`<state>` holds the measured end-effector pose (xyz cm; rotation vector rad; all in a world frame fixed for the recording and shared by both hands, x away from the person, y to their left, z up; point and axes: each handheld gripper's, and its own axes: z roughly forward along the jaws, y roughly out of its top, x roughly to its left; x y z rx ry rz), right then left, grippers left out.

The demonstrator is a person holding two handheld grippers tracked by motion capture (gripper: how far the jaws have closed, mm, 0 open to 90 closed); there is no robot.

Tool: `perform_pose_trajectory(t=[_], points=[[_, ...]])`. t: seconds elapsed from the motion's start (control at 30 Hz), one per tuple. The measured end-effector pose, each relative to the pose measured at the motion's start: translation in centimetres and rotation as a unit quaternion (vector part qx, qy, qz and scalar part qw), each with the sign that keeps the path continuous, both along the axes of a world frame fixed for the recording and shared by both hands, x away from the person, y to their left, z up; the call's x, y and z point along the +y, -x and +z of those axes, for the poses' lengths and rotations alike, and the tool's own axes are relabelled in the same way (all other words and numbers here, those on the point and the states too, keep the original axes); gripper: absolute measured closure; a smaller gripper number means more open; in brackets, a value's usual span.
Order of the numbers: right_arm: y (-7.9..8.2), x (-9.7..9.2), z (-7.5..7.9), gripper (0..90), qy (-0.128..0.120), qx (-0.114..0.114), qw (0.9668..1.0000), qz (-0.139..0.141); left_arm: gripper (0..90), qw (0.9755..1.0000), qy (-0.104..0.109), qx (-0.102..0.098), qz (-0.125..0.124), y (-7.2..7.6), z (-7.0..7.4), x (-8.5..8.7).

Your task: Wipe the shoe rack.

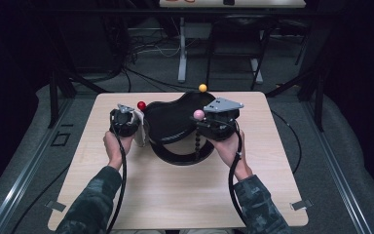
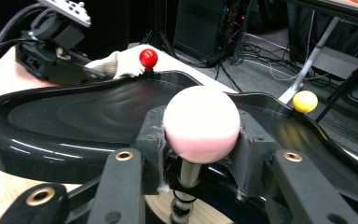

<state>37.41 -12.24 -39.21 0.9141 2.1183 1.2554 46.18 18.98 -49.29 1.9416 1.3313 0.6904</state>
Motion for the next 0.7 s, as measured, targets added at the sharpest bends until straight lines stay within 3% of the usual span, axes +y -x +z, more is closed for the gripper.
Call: perform_pose_trajectory(t=[0.13, 0.3, 0.7], points=[[0.0, 0.0, 0.0, 60.3, 0.0, 0.0, 1.0, 0.0, 84.7, 1.0, -0.006, 0.003, 0.005, -0.8, -0.2, 0.2], [0.0, 0.0, 0.0, 60.3, 0.0, 0.0, 1.0, 0.0, 84.8, 0.9999, 0.007, 0.01, 0.008, -1.4, -0.4, 0.4], [0.0, 0.1, 0.0, 60.3, -0.001, -0.002, 1.0, -0.005, 85.1, 0.9991, 0.026, -0.007, -0.032, 0.8, 0.2, 0.5]])
